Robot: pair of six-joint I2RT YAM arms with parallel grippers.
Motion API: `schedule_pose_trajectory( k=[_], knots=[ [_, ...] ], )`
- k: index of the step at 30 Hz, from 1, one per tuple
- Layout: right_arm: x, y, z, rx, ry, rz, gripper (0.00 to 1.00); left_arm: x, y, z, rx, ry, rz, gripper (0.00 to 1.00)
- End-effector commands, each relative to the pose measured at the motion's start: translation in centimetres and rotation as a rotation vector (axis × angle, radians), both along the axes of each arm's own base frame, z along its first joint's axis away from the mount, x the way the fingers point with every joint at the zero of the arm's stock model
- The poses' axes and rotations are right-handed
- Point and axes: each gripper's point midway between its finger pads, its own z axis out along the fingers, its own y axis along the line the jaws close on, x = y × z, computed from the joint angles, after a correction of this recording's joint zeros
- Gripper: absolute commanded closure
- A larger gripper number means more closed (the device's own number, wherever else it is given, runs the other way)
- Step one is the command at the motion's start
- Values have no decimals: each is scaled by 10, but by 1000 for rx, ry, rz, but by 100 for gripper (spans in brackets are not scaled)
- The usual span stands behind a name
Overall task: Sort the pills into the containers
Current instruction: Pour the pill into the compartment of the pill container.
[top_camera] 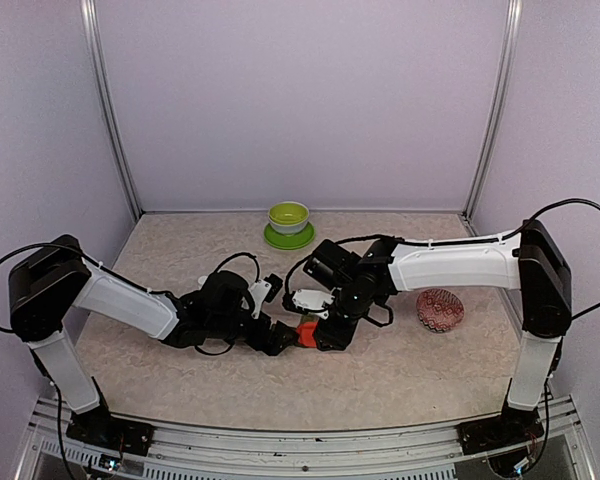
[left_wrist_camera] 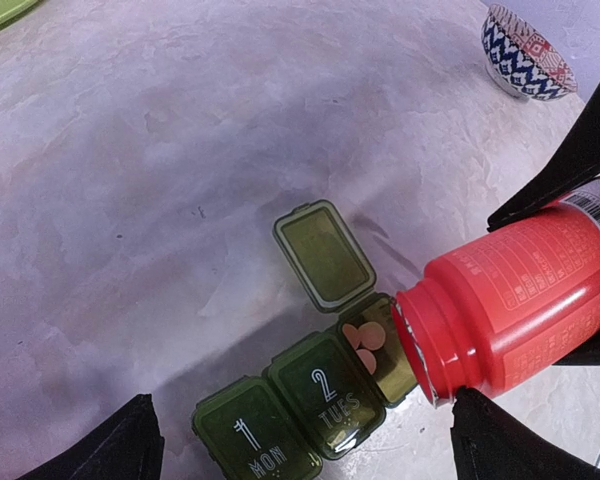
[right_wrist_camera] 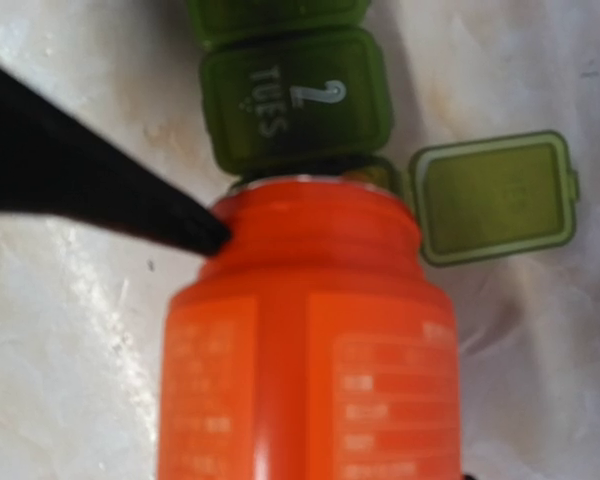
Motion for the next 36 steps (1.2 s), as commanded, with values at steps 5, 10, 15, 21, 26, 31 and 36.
schedule_pose_trajectory(
  k=[5, 10, 15, 21, 26, 31, 36],
  knots=[
    [-1, 29, 37, 156, -52, 43, 95, 6, -3, 10, -11, -40, 11, 2],
    [-2, 25, 37, 165, -65, 33, 95, 7, 1, 18, -36, -60, 25, 1],
    [-4, 22, 39, 193, -75, 21, 95, 6, 2, 25, -66, -70, 18, 1],
    [-8, 16, 26, 201, -70, 7, 96, 5, -1, 22, -68, -57, 8, 1],
    [-7, 11, 23, 257, -116, -1, 96, 4, 1, 29, -96, -73, 7, 1],
    [-5, 11, 25, 304, -153, -12, 96, 2, 1, 33, -123, -76, 0, 1],
    [-7, 10, 25, 343, -169, -4, 96, 3, 3, 37, -141, -80, 3, 1]
  ],
)
